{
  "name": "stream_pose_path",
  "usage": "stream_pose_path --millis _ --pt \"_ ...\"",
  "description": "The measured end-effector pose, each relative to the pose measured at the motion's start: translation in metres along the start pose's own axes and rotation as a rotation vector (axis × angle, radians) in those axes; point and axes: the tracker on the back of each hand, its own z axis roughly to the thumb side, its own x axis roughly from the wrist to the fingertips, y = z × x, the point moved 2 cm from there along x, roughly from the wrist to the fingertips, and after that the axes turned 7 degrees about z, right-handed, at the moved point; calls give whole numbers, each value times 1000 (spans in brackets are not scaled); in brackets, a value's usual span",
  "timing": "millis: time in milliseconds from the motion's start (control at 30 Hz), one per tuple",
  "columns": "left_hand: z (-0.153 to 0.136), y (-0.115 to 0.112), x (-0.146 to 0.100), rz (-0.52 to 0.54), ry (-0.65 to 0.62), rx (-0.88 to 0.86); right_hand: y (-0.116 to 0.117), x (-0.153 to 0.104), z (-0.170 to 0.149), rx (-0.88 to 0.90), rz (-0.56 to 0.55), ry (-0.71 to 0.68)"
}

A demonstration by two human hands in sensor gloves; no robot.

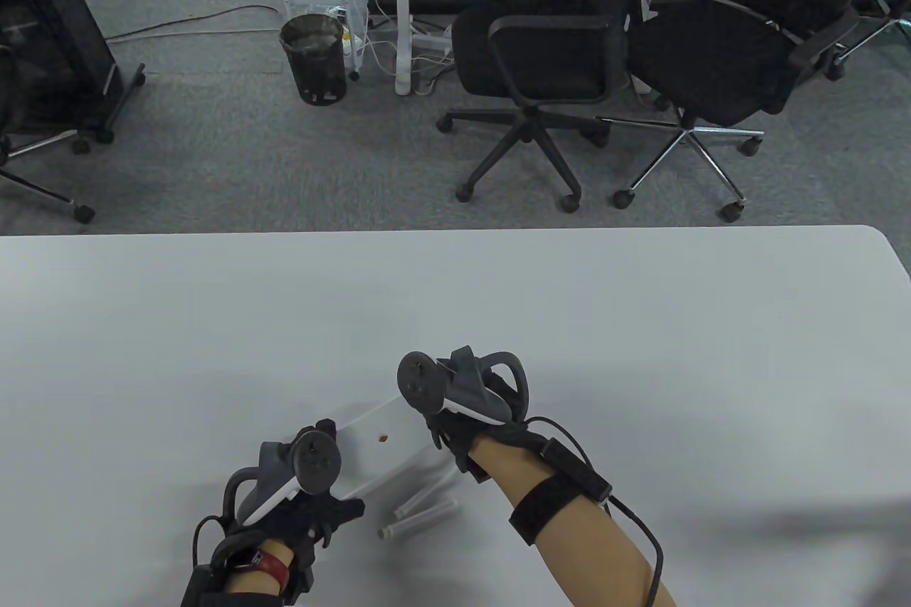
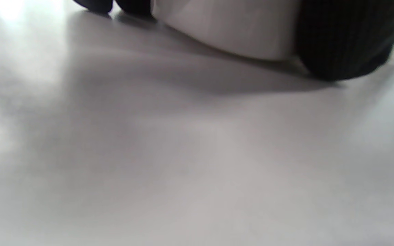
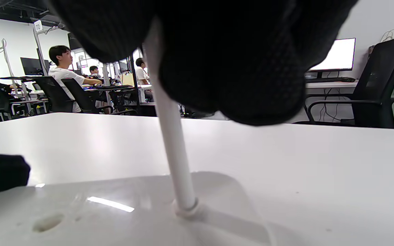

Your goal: Fit Hanoi Tower parts together into a complete Hanoi Tower

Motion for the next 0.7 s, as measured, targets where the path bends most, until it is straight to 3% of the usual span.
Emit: stream_pose_path --millis 200,433,567,667,700 --pt "0 0 0 -1 0 -2 9 -17 -5 11 18 -18" --pt "0 0 0 -1 1 0 -8 -57 -16 42 -162 -97" --pt "0 0 0 0 2 3 -19 -71 -22 68 -187 -118" --pt "0 0 0 0 2 4 -14 -78 -18 61 -104 -225" --pt "0 0 0 0 2 4 -6 -81 -15 60 -28 -276"
